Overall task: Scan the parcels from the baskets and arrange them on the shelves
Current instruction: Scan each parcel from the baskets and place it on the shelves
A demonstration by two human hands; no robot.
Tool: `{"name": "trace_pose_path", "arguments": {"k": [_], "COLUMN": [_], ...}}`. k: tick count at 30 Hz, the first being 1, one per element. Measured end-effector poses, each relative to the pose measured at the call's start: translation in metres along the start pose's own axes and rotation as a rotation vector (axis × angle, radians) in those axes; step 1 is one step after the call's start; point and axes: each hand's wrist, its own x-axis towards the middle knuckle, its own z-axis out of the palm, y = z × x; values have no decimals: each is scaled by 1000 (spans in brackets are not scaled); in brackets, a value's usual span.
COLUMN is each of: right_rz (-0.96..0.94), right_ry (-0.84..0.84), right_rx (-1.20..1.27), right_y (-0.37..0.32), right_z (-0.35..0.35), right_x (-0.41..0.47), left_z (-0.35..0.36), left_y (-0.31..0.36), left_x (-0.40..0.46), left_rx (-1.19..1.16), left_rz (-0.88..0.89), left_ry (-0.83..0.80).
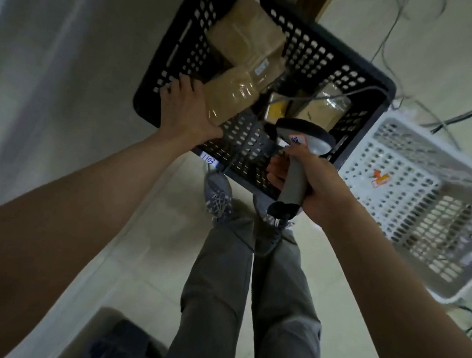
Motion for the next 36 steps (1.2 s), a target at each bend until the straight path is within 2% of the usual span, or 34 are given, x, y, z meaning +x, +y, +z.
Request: {"name": "trace_pose_path", "arguments": {"k": [4,11,14,18,24,34,36], "right_rz": [-45,-149,-191,-247,-285,-375,-393], "right_ry": [-32,-172,-222,-320,-368,-650,-664], "right_rx": [-83,-238,-300,-368,-530,-691,-745], "right_y": [-27,-55,-62,-68,-65,-25,-11], "right_z": [12,36,48,59,73,118,128], "right_x": [-52,-148,-188,-241,-307,-409,-427], "left_z": [-53,-124,-150,-183,-216,-242,-241], "left_y": [-14,-28,-29,-35,-42,-77,-87], "left_x": [-33,-120,-168,-230,-311,-442,-470], "left_rx": [-53,-342,-499,-821,-1051,-1380,-1412], "left_rz": [-52,-263,-355,-438,-512,-669,-690], "left_ry": [8,5,34,25,158,340,388]}}
